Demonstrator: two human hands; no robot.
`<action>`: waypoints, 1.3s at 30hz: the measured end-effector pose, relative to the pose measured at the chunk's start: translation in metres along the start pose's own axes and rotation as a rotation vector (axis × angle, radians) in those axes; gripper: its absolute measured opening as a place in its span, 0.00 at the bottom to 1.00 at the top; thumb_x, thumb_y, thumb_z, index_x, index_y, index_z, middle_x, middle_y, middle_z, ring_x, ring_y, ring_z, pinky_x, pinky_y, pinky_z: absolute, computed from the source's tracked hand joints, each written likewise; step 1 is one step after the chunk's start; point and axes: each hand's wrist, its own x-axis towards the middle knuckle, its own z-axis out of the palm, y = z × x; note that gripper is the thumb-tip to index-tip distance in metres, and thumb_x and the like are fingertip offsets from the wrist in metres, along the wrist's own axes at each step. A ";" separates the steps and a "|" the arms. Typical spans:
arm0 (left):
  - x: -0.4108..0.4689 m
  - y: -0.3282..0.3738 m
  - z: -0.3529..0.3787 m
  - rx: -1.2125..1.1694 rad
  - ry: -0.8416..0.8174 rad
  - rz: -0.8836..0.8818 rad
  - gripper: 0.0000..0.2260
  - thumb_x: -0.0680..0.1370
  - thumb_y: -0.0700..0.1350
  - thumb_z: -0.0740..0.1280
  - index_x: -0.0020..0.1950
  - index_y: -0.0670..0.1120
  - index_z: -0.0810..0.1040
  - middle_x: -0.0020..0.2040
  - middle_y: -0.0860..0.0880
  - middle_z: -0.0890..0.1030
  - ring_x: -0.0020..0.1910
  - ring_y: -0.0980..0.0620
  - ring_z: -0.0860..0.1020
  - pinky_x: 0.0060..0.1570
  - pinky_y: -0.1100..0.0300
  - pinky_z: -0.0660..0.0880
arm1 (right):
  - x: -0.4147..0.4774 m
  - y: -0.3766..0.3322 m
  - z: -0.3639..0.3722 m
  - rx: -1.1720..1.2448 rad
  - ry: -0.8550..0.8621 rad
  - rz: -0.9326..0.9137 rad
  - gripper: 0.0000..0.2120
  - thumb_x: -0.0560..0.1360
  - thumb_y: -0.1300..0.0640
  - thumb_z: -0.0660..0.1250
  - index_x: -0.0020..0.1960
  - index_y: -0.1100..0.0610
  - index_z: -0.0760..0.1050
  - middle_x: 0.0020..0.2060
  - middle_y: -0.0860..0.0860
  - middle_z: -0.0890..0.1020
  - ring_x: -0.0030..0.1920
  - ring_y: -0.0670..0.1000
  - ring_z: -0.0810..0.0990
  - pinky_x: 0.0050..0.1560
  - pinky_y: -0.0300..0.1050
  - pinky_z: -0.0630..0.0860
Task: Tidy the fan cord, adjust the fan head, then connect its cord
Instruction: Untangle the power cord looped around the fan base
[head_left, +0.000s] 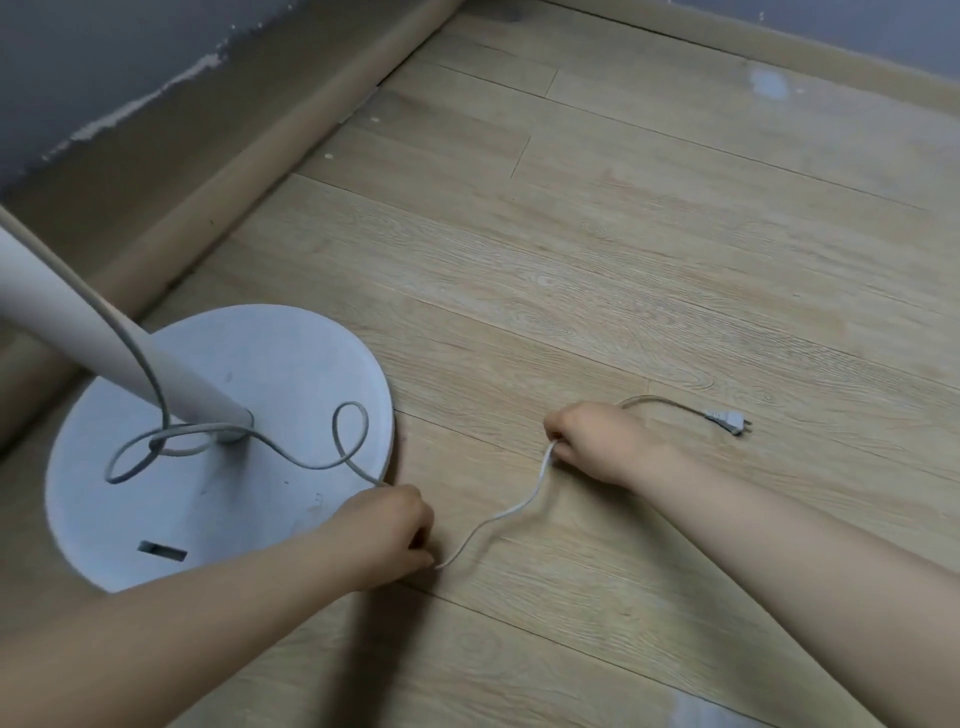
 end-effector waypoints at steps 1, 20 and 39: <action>-0.001 -0.003 0.002 -0.016 0.007 -0.009 0.11 0.75 0.54 0.66 0.50 0.47 0.77 0.47 0.52 0.71 0.50 0.48 0.76 0.46 0.59 0.70 | -0.002 -0.001 0.000 0.054 0.043 0.007 0.08 0.76 0.54 0.61 0.47 0.58 0.75 0.49 0.57 0.81 0.51 0.58 0.78 0.45 0.46 0.70; -0.045 -0.010 -0.027 -0.681 0.472 -0.097 0.37 0.64 0.63 0.75 0.69 0.52 0.69 0.59 0.55 0.67 0.57 0.56 0.71 0.59 0.58 0.73 | -0.030 -0.093 -0.133 1.620 0.158 0.080 0.13 0.81 0.58 0.56 0.42 0.61 0.73 0.37 0.59 0.82 0.34 0.51 0.84 0.42 0.43 0.81; -0.077 -0.027 -0.025 -0.842 0.634 -0.131 0.08 0.78 0.41 0.65 0.39 0.44 0.77 0.29 0.48 0.78 0.28 0.57 0.76 0.34 0.64 0.73 | -0.019 -0.094 -0.152 1.927 0.090 0.089 0.11 0.80 0.61 0.57 0.42 0.62 0.74 0.38 0.58 0.83 0.38 0.53 0.85 0.40 0.42 0.83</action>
